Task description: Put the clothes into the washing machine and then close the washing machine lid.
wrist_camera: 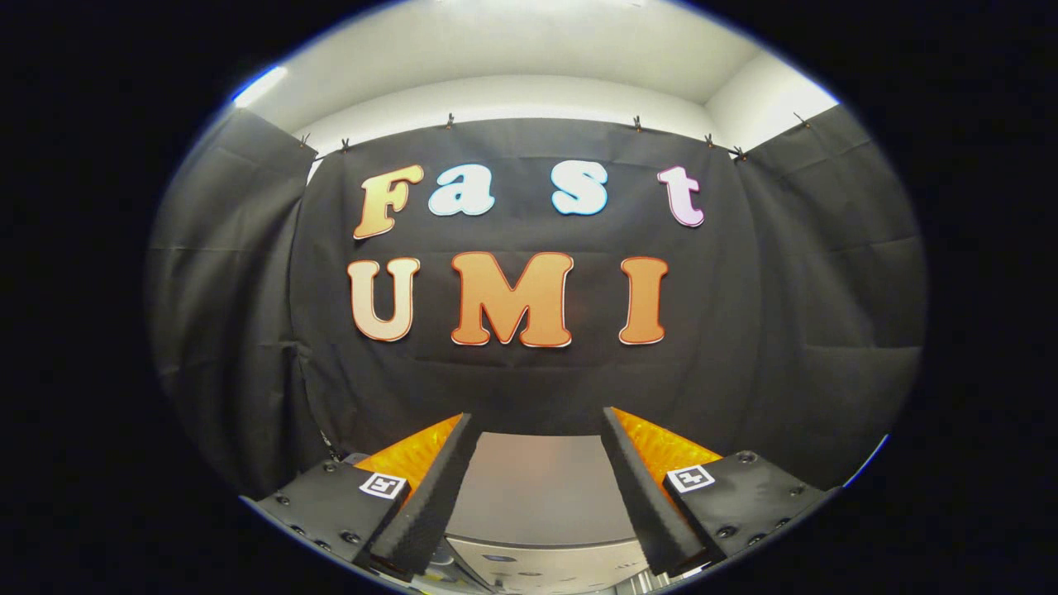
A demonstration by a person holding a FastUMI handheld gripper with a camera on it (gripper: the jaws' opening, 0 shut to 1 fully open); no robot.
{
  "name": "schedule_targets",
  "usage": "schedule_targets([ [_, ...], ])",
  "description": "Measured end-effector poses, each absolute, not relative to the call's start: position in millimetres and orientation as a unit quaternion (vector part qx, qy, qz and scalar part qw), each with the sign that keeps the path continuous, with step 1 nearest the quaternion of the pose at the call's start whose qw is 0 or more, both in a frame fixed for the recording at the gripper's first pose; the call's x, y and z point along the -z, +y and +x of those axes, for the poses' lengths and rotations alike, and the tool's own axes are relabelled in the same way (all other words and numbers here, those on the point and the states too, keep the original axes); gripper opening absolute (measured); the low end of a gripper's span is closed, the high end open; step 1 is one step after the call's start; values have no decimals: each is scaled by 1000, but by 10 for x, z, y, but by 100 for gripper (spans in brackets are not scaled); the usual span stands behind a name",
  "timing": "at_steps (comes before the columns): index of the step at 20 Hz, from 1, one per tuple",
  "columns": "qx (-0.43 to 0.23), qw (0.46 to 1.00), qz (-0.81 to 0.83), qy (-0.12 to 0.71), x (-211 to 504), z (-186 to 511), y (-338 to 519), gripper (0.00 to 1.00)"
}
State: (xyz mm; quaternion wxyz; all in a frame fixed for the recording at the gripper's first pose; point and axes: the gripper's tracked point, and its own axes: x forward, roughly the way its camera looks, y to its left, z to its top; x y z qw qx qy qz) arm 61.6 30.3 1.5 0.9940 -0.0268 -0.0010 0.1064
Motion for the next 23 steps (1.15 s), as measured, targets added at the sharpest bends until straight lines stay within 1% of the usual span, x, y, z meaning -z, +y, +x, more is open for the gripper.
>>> schedule_targets([
  [8, -106, 994, -10, -10, -139, 288, 19, 99],
  [23, -108, 994, -9, -24, -275, 145, 250, 99],
])
